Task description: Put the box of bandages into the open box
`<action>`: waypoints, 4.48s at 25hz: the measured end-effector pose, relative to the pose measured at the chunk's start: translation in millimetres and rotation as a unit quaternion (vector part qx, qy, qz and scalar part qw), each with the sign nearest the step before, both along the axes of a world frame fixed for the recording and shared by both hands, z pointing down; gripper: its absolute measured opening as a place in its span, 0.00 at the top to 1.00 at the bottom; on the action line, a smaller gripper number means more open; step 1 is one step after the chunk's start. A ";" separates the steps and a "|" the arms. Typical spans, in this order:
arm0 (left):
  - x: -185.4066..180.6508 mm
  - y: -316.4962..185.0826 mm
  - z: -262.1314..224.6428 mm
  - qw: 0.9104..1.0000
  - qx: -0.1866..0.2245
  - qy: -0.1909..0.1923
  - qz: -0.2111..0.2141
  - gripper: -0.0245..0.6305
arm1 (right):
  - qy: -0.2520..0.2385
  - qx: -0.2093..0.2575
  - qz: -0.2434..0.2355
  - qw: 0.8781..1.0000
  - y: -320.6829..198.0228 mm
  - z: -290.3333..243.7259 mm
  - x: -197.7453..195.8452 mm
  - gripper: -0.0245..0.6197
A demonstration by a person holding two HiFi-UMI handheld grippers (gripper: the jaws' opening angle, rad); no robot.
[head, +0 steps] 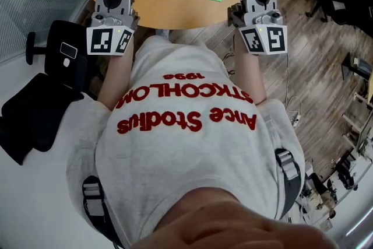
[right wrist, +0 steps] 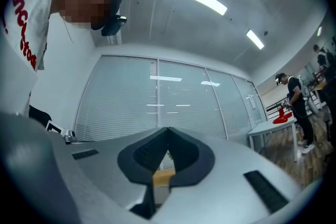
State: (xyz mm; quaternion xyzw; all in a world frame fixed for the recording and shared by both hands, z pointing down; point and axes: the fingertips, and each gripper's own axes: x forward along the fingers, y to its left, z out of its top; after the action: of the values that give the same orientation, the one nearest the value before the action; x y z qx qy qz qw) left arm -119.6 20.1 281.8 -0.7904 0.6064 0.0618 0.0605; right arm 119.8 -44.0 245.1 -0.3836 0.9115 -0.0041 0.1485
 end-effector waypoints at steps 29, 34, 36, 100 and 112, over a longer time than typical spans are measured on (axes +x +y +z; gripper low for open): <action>-45.0 -111.3 5.4 0.998 -0.031 0.022 0.053 0.95 | 0.005 -0.029 0.046 0.999 -88.9 -4.2 -41.9 0.95; -40.5 -110.2 6.5 0.998 -0.030 0.029 0.048 0.95 | 0.002 -0.023 0.038 0.999 -88.2 -5.7 -40.2 0.95; -39.6 -111.2 5.8 0.997 -0.031 0.039 0.050 0.95 | 0.001 -0.019 0.034 0.999 -86.6 -6.2 -41.7 0.95; 25.4 -156.9 149.3 0.972 -0.169 0.006 0.163 0.95 | 0.264 -0.452 0.161 0.837 -117.6 412.9 -8.7 0.38; 21.4 -157.1 139.1 0.976 -0.158 0.006 0.151 0.95 | 0.235 -0.425 0.144 0.862 -124.3 389.8 0.1 0.39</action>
State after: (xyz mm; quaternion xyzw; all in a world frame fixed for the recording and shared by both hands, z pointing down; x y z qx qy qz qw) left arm -98.2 -137.0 420.9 -0.8722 0.4823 -0.0210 -0.0788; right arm 119.9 -168.2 634.8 -0.5260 0.7638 -0.2799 -0.2483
